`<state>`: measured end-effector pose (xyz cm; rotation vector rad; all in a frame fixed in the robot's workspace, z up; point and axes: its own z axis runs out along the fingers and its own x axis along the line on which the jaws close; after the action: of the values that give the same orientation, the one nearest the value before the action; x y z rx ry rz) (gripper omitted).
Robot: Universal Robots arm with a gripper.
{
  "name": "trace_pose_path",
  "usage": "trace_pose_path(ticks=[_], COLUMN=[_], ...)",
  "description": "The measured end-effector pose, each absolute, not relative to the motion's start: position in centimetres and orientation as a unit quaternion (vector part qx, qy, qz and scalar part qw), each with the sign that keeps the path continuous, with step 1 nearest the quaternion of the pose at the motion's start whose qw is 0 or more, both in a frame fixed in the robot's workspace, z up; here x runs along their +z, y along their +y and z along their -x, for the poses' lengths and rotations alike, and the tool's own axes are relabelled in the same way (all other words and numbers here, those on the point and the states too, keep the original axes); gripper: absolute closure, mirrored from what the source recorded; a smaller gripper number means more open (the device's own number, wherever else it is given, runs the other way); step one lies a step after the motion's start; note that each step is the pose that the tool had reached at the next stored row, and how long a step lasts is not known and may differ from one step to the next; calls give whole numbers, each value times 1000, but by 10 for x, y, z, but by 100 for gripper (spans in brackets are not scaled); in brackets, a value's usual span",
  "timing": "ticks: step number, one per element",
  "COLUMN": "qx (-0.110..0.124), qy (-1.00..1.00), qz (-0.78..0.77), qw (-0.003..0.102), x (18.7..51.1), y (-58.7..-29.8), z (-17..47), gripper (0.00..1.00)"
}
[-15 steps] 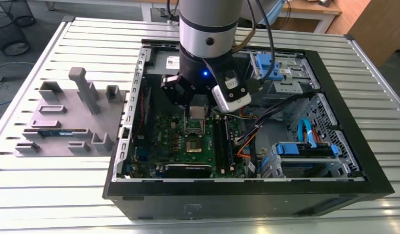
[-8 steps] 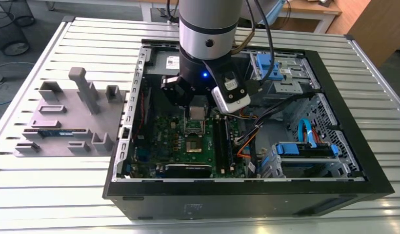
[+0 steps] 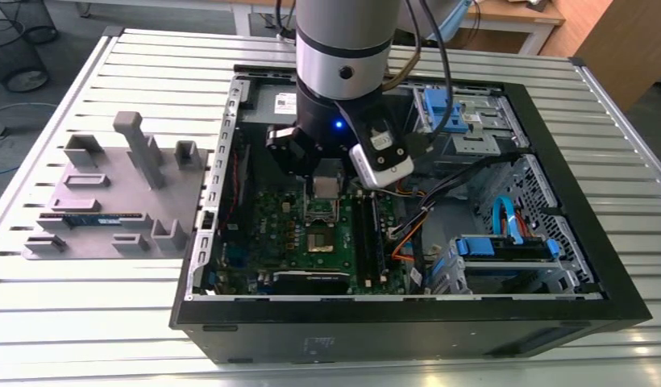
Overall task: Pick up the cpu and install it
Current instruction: 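Place the cpu into insertion slot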
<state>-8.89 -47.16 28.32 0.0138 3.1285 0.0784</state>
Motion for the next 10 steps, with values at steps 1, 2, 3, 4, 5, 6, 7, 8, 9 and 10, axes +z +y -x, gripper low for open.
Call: trace_pose_path(ticks=[1,2,3,4,5,6,7,8,9,10], qx=[25,25,24,24,24,23,23,23,23,23], qy=[1000,1000,1000,1000,1000,1000,1000,1000,1000,1000], qz=[-4,-4,-4,-4,-4,-4,-5,-5,-5,-5], qw=[6,6,6,6,6,6,6,6,6,6], x=[282,281,279,277,276,275,273,272,271,270], y=[-472,-472,-472,-472,-472,-472,-472,-473,-473,-474], z=[89,89,89,89,89,89,89,89,89,89], gripper=[53,53,53,53,53,53,53,53,53,53])
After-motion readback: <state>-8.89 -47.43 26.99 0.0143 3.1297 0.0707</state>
